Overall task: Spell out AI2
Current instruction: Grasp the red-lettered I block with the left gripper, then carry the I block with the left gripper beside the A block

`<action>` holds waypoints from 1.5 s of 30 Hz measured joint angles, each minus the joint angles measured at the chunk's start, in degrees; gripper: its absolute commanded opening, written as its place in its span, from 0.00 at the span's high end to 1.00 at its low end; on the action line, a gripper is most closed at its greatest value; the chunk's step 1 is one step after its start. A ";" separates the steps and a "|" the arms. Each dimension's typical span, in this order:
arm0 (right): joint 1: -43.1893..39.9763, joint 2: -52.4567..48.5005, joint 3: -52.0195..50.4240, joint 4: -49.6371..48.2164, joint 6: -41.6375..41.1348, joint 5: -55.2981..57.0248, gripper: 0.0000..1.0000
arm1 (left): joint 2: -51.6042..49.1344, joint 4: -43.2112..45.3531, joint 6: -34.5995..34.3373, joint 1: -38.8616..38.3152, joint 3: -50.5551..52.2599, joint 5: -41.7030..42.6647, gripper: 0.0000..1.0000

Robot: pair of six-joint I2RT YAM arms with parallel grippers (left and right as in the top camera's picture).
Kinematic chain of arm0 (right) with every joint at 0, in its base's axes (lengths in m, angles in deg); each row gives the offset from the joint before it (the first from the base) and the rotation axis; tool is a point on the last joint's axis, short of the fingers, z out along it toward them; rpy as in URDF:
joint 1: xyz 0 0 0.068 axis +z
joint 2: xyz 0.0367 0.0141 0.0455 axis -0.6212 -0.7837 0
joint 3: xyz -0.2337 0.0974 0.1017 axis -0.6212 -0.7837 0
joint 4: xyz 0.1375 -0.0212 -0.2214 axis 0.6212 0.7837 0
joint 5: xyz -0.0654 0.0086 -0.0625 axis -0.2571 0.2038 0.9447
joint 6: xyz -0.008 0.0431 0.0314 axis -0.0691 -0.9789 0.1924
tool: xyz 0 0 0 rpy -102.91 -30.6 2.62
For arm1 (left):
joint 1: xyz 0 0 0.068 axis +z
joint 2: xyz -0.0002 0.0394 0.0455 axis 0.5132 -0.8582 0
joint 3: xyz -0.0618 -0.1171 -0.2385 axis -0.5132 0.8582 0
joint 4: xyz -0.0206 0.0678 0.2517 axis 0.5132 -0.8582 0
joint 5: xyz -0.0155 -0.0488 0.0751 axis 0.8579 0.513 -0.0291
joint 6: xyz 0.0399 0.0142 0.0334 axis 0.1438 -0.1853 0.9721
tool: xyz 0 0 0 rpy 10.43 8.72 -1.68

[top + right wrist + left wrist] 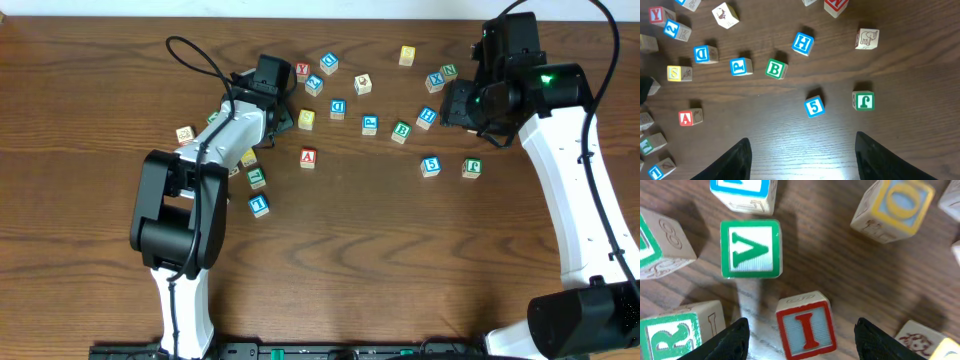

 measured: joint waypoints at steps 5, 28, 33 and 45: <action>0.00 0.00 0.00 0.09 0.00 0.11 0.39 | 0.00 0.57 0.04 0.00 0.00 0.00 0.37; 0.00 0.00 0.00 0.24 0.00 1.20 0.39 | -1.86 1.90 0.70 0.00 0.00 -0.15 0.68; 0.00 0.00 0.00 0.24 0.00 1.20 0.38 | -1.79 1.92 0.92 0.00 0.00 -0.17 0.67; 0.00 0.00 0.00 0.22 0.00 1.20 0.38 | 7.26 -3.28 5.22 0.00 0.00 -0.20 0.67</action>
